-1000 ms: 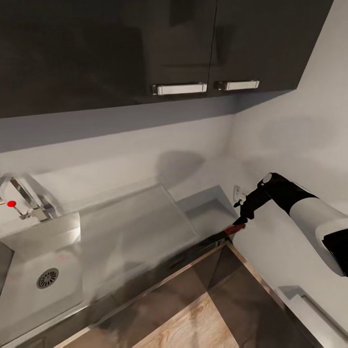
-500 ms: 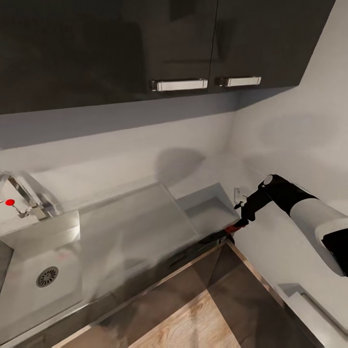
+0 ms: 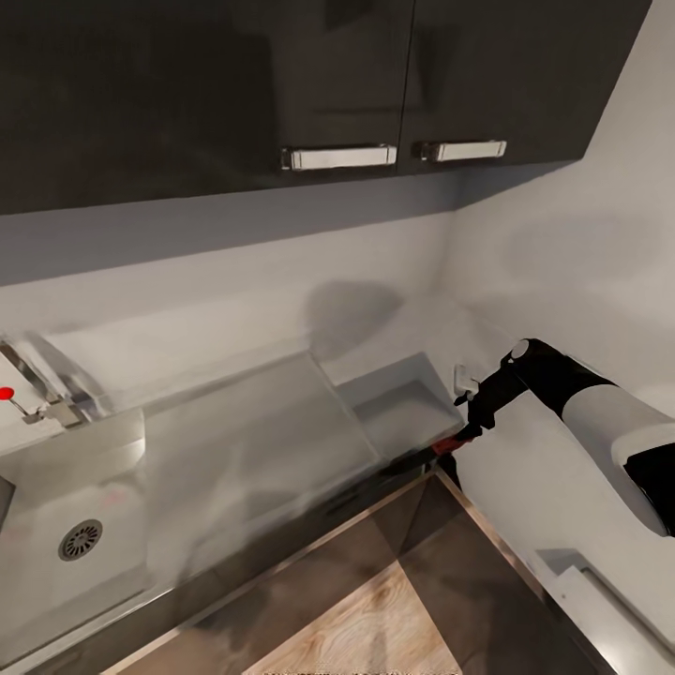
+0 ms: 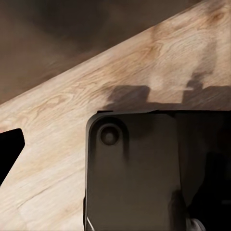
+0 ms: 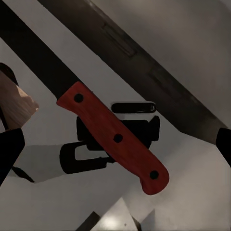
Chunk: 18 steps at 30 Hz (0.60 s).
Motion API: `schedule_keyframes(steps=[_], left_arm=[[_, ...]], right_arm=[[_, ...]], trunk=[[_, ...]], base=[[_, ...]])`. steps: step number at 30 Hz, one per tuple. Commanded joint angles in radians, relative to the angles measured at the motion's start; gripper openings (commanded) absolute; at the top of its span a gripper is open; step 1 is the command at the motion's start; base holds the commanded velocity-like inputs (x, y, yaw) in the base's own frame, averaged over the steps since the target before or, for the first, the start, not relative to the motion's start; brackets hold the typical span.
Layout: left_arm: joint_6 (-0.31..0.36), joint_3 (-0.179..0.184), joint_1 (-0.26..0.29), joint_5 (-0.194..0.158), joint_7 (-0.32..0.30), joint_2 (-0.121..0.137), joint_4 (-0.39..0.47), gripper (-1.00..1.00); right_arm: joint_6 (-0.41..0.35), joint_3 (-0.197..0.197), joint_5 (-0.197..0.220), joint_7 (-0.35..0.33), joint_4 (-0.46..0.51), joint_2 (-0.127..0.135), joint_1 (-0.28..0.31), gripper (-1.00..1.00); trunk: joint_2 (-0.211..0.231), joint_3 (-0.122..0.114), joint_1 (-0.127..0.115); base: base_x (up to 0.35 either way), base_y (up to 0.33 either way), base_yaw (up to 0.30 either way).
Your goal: In the kitchen, take the Vidalia onion out of the sink, dice it on the chopping board with the paring knife, put the diced onion into the bowl on the countertop, then place both the paring knife and the chopping board into the sink.
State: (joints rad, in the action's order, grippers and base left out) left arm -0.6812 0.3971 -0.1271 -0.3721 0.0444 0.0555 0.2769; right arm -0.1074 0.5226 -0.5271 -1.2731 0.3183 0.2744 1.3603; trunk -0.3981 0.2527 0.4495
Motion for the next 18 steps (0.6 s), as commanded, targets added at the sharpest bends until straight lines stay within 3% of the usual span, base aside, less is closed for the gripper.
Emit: schedule_keyframes(steps=[1, 18], left_arm=[[-0.001, 0.009, 0.0, -0.007, 0.005, 0.001, 0.002, 1.0], [-0.001, 0.009, 0.0, -0.007, 0.004, 0.001, 0.002, 1.0]], right_arm=[[-0.011, -0.001, -0.002, -0.005, 0.002, 0.0, 0.0, 1.0], [0.023, 0.0, -0.006, -0.003, -0.025, -0.001, 0.0, 1.0]], trunk=[[-0.002, 0.003, 0.001], [-0.002, 0.021, 0.001]], base=[[0.001, -0.001, 0.0], [0.0, 0.0, 0.0]])
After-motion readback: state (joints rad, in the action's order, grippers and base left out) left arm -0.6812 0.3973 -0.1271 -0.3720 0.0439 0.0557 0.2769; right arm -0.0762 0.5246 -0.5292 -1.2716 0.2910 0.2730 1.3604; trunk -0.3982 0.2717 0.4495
